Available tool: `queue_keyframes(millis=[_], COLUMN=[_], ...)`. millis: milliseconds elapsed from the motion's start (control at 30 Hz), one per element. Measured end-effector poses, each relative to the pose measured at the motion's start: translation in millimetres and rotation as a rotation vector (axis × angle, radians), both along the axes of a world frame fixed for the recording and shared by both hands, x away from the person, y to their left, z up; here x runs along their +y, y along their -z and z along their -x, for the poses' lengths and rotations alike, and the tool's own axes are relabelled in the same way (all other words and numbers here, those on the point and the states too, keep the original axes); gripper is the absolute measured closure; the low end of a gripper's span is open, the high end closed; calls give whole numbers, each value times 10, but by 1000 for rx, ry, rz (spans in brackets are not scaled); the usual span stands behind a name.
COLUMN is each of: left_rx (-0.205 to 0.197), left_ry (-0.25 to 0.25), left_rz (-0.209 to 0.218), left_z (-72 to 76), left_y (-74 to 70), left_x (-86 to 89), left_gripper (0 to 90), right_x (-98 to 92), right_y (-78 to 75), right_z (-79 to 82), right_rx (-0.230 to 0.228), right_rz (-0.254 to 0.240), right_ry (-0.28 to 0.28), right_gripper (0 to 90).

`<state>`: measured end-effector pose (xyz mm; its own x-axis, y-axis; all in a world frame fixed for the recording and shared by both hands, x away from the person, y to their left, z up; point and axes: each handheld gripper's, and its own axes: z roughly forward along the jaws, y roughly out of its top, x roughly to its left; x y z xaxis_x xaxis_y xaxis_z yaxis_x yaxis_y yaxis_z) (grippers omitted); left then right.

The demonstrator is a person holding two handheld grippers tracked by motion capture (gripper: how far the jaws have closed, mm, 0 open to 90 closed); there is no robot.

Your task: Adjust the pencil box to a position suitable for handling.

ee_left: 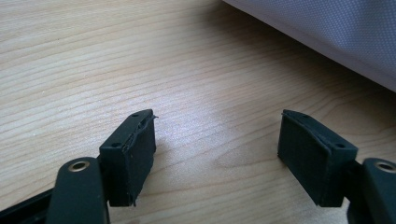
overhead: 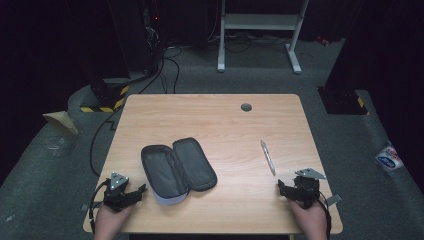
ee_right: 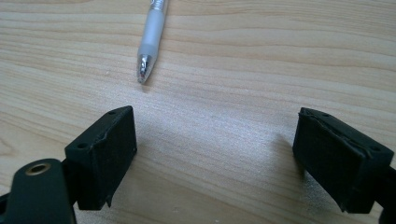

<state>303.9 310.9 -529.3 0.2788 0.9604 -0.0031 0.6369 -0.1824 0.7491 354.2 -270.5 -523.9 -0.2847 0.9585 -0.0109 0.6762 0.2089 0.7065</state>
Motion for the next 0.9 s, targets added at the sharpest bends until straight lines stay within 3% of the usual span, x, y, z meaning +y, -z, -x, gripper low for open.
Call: queue_keyframes(millis=[633, 900], left_rx=[-4, -10], left_ry=[-16, -17], left_rz=[4, 2], left_z=[21, 26], left_y=[2, -4], left_x=[-13, 5], left_gripper=[290, 342], right_x=[2, 2], right_y=[0, 1], right_z=[1, 1], right_rx=[1, -1], right_rz=[-2, 0], right_ry=[2, 1], right_gripper=[131, 131])
